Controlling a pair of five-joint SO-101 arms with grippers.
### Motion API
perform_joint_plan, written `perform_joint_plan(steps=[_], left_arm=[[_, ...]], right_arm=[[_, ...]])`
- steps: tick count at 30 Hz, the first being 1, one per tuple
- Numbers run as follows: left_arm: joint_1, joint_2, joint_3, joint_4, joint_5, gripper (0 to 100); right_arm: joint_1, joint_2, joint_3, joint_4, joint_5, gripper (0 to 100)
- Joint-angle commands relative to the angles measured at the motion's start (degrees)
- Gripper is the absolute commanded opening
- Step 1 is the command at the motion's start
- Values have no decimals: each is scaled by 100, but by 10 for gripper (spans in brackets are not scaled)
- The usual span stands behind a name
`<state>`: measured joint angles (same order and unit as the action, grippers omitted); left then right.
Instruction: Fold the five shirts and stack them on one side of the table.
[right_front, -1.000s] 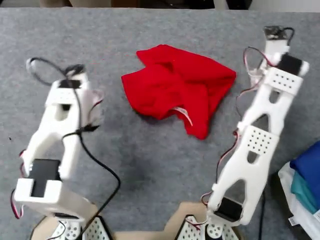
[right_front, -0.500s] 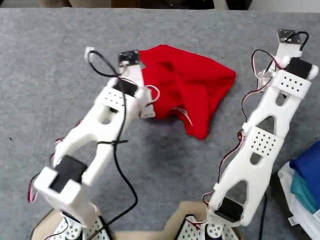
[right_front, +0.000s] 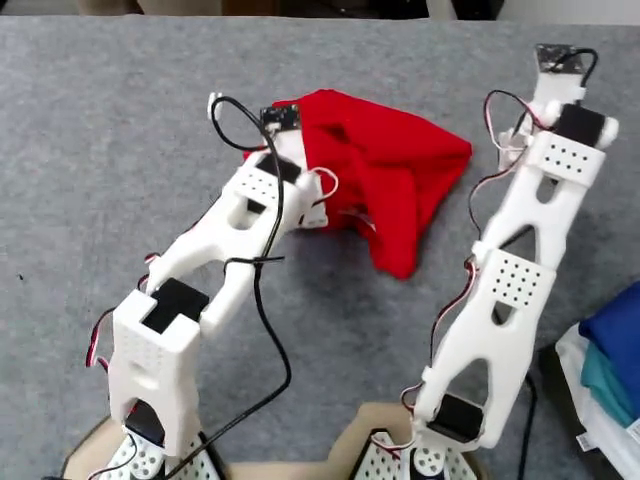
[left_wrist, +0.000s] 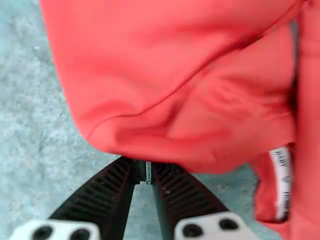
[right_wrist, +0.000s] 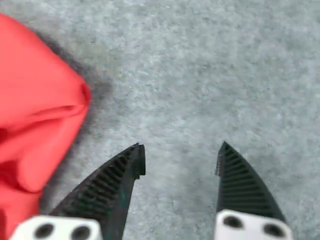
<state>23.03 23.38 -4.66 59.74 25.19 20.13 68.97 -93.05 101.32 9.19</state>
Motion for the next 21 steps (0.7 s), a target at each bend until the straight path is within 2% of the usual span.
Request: perform_joint_plan(steps=[1,5,9,15,17,21], left_arm=[[9,-110,-633,475,229,19],[-26,-400,-1319,1371,211,21],[-26,-505,-1582,1486,246,58],[26,-295,-1257,949,229,283],[9,-66,-1011,738,246,297],[-88,646,-695,290,220,258]], right_arm=[[-163,-479,-207,105,-44,207],[-189,-479,-207,105,-35,181],[-189,-470,-207,97,-26,175],[-189,-470,-207,97,-18,175],[-180,-470,-207,88,-18,175],[-180,-470,-207,88,-18,175]])
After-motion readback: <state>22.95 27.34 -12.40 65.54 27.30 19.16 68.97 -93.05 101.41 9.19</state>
